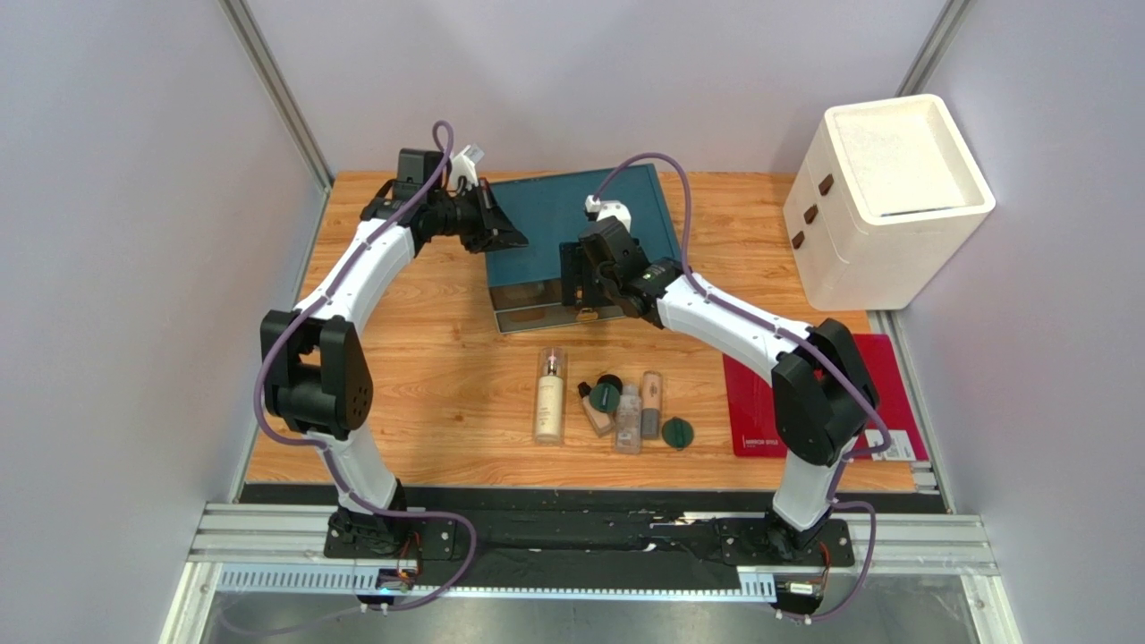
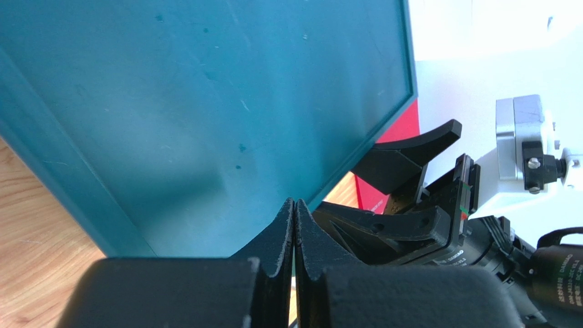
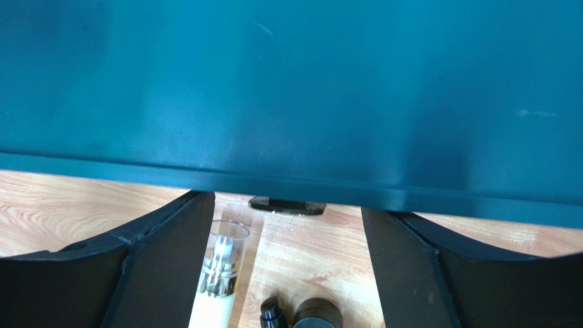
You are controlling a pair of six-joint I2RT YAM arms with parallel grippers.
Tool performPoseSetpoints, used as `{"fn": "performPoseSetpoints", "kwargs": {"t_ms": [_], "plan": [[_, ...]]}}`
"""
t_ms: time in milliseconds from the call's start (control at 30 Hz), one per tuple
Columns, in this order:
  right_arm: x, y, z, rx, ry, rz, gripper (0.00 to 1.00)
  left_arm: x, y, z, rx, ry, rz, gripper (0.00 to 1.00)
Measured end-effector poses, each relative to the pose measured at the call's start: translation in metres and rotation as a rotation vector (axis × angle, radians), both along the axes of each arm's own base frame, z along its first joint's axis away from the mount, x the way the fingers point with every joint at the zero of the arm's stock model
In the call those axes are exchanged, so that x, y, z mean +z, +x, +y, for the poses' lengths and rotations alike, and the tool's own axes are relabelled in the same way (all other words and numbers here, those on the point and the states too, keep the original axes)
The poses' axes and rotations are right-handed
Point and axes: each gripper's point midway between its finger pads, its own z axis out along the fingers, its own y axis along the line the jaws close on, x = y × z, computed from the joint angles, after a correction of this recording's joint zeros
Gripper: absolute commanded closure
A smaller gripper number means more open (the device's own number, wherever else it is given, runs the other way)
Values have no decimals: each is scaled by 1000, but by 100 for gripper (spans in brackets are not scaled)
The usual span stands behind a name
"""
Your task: Organize the makeup
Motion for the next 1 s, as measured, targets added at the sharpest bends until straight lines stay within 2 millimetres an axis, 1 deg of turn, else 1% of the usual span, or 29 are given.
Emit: {"fn": "performPoseSetpoints", "kwargs": {"t_ms": [100,133,167,200,233,267,333,500,733,800,1000], "plan": [[-9,1,1,-6,-5,13,27,-5,2,0,7,2,16,100],[-13,2,2,-9,-8,21,31,-7,2,0,8,3,20,100],[-17,2,2,-12,-11,26,43,-9,2,0,8,5,25,100],[-22,3,2,-20,-17,33,51,-11,3,-1,8,6,31,100],[-25,3,1,-25,-25,36,62,-13,3,-1,8,8,36,100],[-28,4,0,-39,-24,42,84,-16,3,-1,8,9,44,100],[-28,4,1,-50,-21,44,100,-20,3,-1,9,11,58,100],[-28,3,2,-57,-24,35,100,-29,3,-2,12,19,82,100],[-29,1,0,-63,-16,21,100,-32,4,-2,16,27,95,100],[-29,-3,-3,-63,-17,19,100,-33,6,-2,17,28,98,100],[-29,-30,-14,-50,-47,25,100,-36,13,-2,31,38,117,100]]}}
